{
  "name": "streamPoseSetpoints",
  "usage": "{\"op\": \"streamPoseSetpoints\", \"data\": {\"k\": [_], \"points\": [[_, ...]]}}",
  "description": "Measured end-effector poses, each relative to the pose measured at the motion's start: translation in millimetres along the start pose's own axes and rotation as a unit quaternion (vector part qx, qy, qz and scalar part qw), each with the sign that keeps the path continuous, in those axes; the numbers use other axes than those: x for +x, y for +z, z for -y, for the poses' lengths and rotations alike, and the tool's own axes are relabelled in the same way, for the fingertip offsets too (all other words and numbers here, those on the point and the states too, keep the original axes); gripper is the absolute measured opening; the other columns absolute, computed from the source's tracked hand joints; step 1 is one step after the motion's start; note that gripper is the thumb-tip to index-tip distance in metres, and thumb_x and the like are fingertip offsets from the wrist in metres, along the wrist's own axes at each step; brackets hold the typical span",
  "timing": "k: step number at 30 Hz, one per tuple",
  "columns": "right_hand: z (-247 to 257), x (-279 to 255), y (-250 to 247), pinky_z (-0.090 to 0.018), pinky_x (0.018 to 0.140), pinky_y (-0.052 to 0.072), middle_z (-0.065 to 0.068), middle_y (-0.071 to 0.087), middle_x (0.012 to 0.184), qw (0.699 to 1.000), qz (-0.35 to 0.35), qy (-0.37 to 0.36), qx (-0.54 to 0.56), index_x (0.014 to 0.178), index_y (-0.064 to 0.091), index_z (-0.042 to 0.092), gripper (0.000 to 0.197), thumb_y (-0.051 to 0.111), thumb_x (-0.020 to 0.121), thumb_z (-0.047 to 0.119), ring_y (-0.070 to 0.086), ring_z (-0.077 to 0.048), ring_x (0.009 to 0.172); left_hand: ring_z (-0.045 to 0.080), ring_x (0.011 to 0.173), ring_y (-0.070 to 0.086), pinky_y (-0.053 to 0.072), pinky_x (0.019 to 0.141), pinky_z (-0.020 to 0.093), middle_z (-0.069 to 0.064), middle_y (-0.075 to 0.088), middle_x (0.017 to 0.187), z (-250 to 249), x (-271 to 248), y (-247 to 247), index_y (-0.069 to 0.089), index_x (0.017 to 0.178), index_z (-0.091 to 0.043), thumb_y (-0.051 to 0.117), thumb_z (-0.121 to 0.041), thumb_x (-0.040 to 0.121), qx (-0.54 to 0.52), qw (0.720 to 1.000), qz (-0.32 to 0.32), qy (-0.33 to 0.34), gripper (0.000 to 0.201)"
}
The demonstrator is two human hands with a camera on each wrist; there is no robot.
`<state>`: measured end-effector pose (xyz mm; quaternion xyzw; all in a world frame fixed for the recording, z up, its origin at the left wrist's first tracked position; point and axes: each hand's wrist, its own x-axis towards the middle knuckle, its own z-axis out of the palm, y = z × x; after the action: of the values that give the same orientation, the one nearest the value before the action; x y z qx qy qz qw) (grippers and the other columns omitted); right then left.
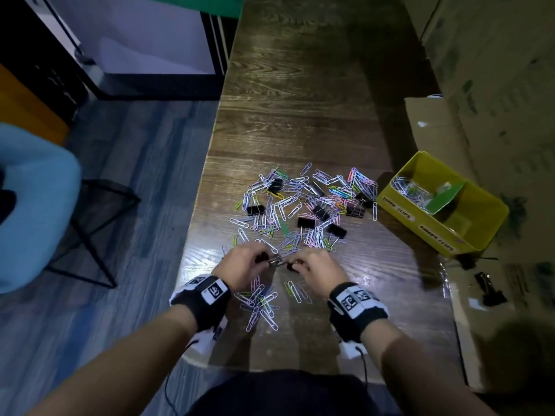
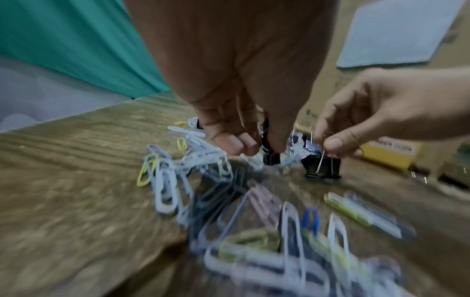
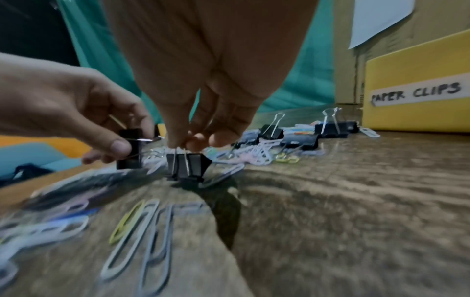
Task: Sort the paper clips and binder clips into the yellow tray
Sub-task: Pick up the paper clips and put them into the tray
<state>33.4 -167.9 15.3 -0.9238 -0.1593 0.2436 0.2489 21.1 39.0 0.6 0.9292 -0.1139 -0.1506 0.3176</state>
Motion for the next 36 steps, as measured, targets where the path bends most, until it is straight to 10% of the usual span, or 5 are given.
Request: {"op": "streamPoseSetpoints", "data": {"k": [9,16,24,29,36], "points": [[-61.6,4.0,-39.1,-0.029,0.079,0.053,-0.011,0.068,0.103,0.959,-0.208,0.176,0.082,0.105,0.069,0.014,0.019,0.064,0.087,0.009,0.06,-0.016,0.079,0.016,0.082,0.061,0.052,0.074,0.03,0.004,0.066,0.102,31.9,34.1,-48.3,0.06,0.103,-0.017,0.065,-0.009,0.085,-0.055,0.983,-0.108,-0.141,0.021],[-45.0,-18.4,-25.1,-0.04,0.09,0.046,-0.014,0.043,0.13,0.963,-0.228,0.138,-0.038,0.125,0.054,0.016,0.04,0.064,0.086,0.023,0.042,-0.028,0.119,0.02,0.085,0.06,0.053,0.08,0.041,0.01,0.048,0.127,37.0,9.9,-46.6,0.043,0.132,-0.02,0.064,-0.02,0.085,0.057,0.992,-0.096,-0.061,0.051],[29.2,-38.0,48.0,-0.04,0.088,0.043,-0.004,0.048,0.125,0.984,0.115,-0.036,-0.129,0.12,0.046,0.023,0.065,0.058,0.074,0.067,0.049,-0.026,0.114,0.034,0.091,0.057,0.051,0.083,0.041,0.013,0.045,0.109,16.6,-55.1,22.5,0.05,0.118,-0.014,0.068,-0.037,0.079,0.07,0.991,0.004,-0.118,0.049],[31.6,-29.7,61.7,-0.041,0.093,0.04,-0.009,0.045,0.122,0.989,0.063,-0.013,-0.135,0.117,0.048,0.017,0.059,0.066,0.075,0.054,0.042,-0.029,0.117,0.031,0.093,0.059,0.049,0.086,0.041,0.012,0.046,0.113,-8.1,-45.5,33.1,0.052,0.119,-0.014,0.059,-0.012,0.08,0.0,0.998,0.024,-0.054,0.04],[-6.4,-38.3,41.6,-0.035,0.097,0.039,-0.007,0.04,0.123,0.989,-0.035,0.063,-0.125,0.128,0.041,0.025,0.07,0.067,0.072,0.059,0.039,-0.024,0.116,0.027,0.11,0.045,0.051,0.085,0.045,0.004,0.028,0.133,-3.3,-59.2,23.6,0.024,0.136,-0.036,0.074,-0.055,0.062,0.126,0.981,0.108,-0.097,0.091]]}}
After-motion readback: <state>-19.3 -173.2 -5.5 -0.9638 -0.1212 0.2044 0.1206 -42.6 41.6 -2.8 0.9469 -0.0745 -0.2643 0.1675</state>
